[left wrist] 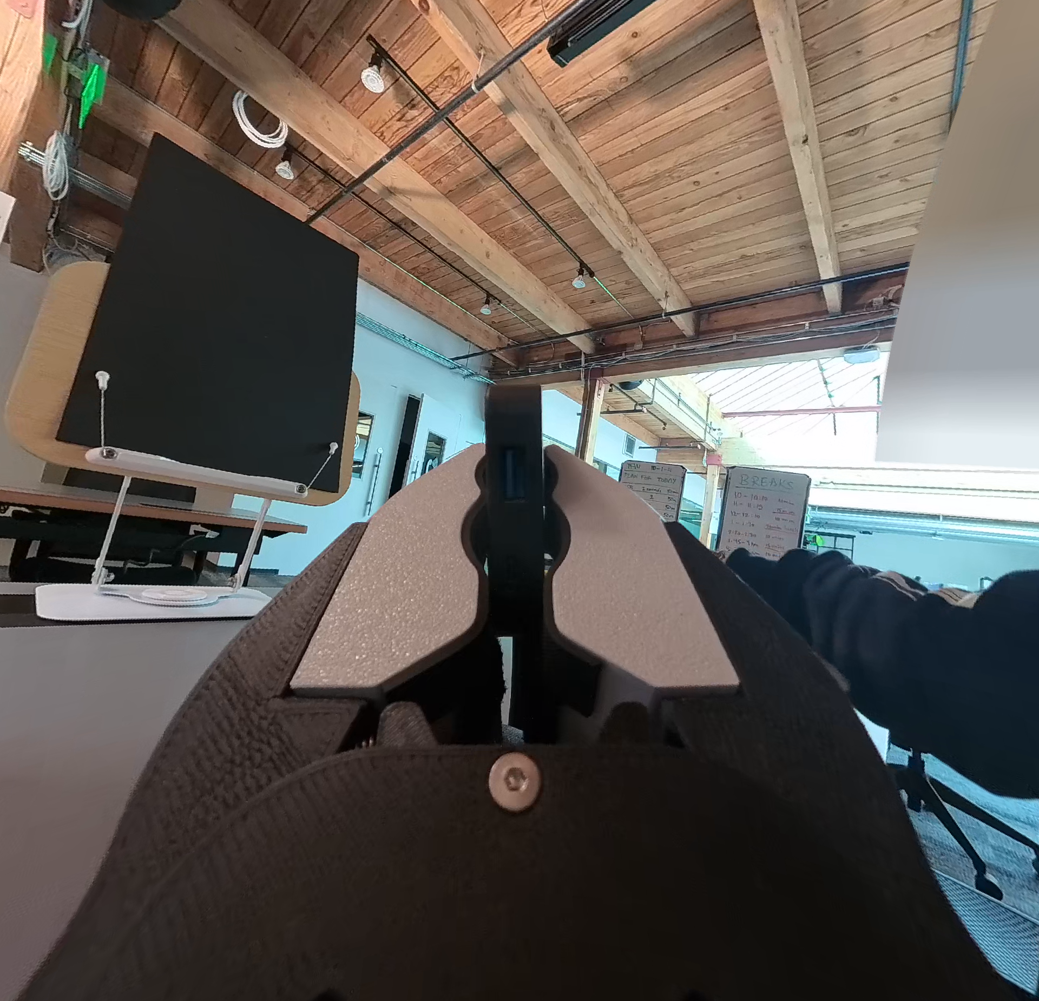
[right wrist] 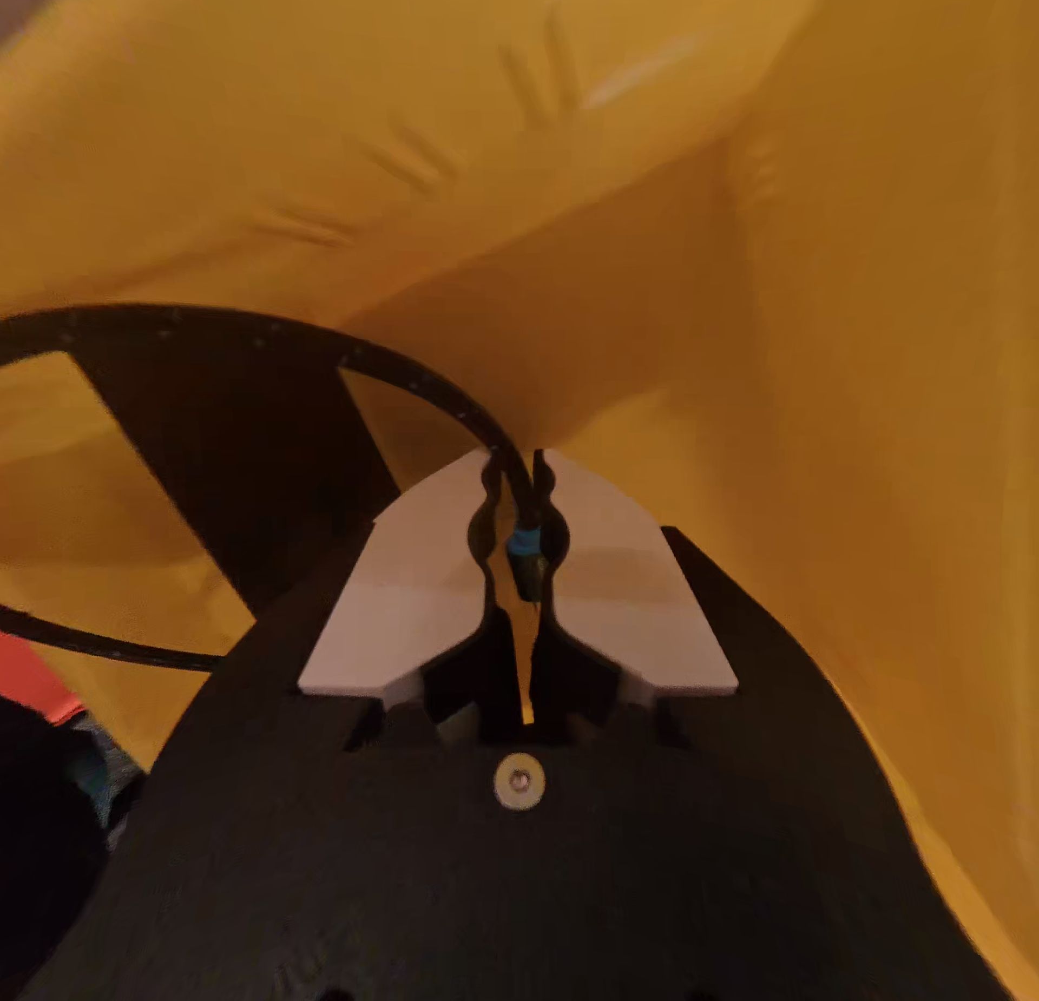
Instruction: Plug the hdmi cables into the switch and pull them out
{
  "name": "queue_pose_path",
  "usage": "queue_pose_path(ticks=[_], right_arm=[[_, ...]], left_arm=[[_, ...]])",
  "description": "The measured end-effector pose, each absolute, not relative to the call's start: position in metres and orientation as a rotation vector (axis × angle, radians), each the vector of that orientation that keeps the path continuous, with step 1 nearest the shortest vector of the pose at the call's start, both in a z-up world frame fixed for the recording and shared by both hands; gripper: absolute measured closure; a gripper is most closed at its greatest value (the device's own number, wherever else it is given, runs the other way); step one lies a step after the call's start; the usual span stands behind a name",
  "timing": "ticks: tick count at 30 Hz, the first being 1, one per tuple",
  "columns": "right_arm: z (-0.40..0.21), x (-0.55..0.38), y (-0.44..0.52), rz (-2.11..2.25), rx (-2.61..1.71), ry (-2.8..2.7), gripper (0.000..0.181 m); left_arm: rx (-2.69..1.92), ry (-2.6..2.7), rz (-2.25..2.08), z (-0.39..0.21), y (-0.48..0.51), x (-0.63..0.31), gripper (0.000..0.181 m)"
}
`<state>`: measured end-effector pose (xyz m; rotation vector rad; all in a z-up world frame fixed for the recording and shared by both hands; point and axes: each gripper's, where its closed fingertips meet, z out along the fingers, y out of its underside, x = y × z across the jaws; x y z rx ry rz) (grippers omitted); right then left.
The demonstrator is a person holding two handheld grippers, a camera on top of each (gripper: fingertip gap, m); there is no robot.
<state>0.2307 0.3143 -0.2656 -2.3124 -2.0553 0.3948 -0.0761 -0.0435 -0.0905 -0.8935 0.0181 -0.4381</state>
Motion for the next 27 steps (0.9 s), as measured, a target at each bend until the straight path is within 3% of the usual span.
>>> queue_pose_path(ticks=[6,10,15,27], right_arm=[[-0.180,0.262,0.343,-0.231,-2.221,-1.716,0.173],[-0.145,0.307,0.300,-0.647,-2.318,-1.564,0.174],[-0.191,0.327,0.244,-0.592,-2.516,-1.671,0.171],[-0.268,0.316,0.230,-0.308,-2.720,-1.800,0.174]], left_arm=[[-0.900,0.027,-0.426,-0.091,-0.042,-0.074,0.168],[-0.899,0.040,-0.421,-0.090,-0.043,-0.072,0.168],[-0.899,0.056,-0.426,-0.090,-0.043,-0.069,0.168],[-0.906,0.060,-0.423,-0.090,-0.042,-0.068,0.168]])
